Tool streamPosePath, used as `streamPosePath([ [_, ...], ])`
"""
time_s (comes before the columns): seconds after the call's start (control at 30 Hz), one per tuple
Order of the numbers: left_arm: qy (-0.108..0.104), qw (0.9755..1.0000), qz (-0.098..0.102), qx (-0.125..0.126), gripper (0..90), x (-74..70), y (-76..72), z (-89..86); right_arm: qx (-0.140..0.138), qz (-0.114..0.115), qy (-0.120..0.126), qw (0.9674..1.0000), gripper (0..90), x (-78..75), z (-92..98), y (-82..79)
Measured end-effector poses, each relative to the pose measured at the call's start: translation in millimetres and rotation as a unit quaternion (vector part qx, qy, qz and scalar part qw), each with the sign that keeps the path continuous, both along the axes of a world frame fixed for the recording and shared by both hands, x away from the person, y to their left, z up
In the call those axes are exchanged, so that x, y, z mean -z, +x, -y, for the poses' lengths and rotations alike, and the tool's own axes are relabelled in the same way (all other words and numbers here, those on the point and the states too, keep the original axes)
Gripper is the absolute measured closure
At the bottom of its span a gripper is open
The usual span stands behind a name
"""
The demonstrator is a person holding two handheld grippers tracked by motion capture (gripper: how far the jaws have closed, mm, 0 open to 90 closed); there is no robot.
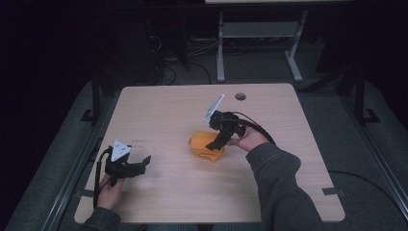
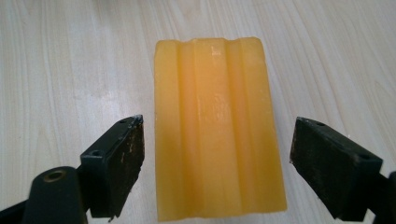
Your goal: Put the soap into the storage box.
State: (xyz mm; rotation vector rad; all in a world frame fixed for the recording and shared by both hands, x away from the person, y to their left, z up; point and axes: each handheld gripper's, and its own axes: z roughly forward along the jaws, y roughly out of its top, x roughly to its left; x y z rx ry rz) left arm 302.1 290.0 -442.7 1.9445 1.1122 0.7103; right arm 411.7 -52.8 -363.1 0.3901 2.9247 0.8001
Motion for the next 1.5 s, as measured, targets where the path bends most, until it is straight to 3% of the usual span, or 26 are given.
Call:
streamPosePath([
  [1.5,0.002,1.0,0.001,0.002,14.1,0.4,0.5,1.9,0.039,0.008,0.015,0.9991,17.8,-7.8,47.2,-15.0],
])
